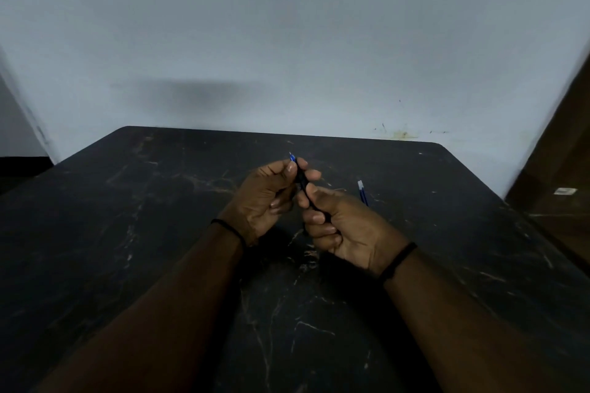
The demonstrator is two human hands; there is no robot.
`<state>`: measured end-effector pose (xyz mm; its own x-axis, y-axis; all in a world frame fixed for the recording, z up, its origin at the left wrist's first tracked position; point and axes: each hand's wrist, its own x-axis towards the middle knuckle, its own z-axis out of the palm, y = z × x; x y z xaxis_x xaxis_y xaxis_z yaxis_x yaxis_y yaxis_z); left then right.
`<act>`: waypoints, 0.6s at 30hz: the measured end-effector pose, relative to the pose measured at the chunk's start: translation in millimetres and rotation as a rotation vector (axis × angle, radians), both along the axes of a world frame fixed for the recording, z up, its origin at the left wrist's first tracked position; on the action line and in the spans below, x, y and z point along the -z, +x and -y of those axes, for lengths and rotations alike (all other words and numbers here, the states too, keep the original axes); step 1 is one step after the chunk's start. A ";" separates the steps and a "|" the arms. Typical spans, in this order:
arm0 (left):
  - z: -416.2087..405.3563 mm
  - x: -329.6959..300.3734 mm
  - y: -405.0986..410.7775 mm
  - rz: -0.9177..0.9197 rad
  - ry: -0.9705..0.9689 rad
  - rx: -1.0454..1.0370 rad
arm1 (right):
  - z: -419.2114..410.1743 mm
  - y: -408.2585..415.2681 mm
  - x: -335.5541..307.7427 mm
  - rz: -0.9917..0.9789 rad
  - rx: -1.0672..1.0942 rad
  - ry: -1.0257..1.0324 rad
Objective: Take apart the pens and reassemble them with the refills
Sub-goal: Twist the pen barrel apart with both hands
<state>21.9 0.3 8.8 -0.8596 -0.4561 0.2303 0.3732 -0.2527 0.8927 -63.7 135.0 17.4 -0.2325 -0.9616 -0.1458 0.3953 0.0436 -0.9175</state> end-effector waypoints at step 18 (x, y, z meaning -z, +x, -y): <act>-4.4 3.7 -8.8 -0.015 -0.022 -0.185 | 7.3 11.1 6.7 -0.591 0.427 0.009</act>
<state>13.0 4.6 5.1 -0.7579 -0.6008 0.2542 0.4252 -0.1594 0.8909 -52.6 127.8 10.7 -0.6297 -0.7686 0.1127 -0.1821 0.0050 -0.9833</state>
